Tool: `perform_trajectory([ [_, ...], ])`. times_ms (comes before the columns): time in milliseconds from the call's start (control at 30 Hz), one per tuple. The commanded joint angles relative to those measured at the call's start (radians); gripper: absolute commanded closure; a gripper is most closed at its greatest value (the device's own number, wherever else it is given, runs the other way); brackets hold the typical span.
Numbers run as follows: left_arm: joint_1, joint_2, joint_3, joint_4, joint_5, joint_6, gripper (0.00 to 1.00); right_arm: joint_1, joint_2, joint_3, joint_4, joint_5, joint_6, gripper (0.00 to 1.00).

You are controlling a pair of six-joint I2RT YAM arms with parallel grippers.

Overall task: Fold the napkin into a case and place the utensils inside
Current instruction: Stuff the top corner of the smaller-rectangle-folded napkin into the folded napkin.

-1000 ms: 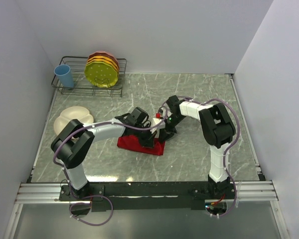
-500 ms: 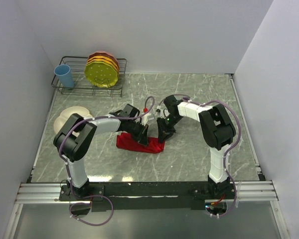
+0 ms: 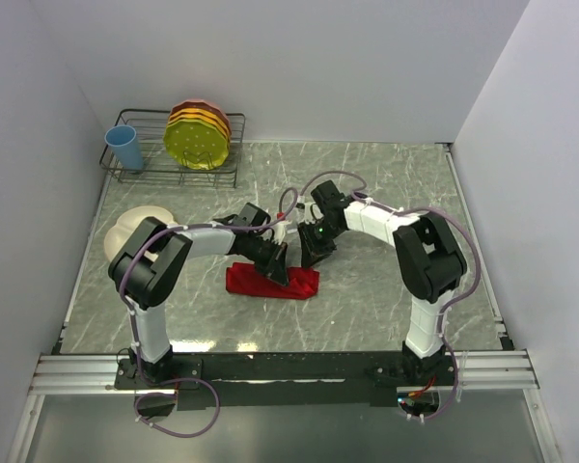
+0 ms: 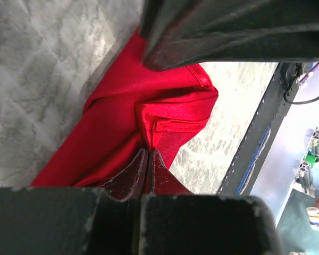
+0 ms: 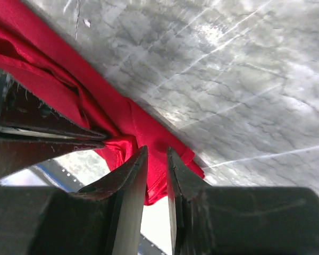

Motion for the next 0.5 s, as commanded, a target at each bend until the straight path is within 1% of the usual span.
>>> perform_trajectory([
  [0, 0.013, 0.034, 0.009, 0.026, 0.023, -0.054, 0.99, 0.034, -0.073, -0.043, 0.068, 0.046, -0.03, 0.72],
  [300, 0.027, 0.055, 0.019, 0.015, 0.037, -0.051, 0.99, 0.055, -0.135, -0.129, 0.159, 0.06, -0.047, 0.66],
  [467, 0.031, 0.063, 0.024, 0.01, 0.038, -0.048, 0.99, 0.063, -0.153, -0.143, 0.179, 0.075, -0.041, 0.61],
])
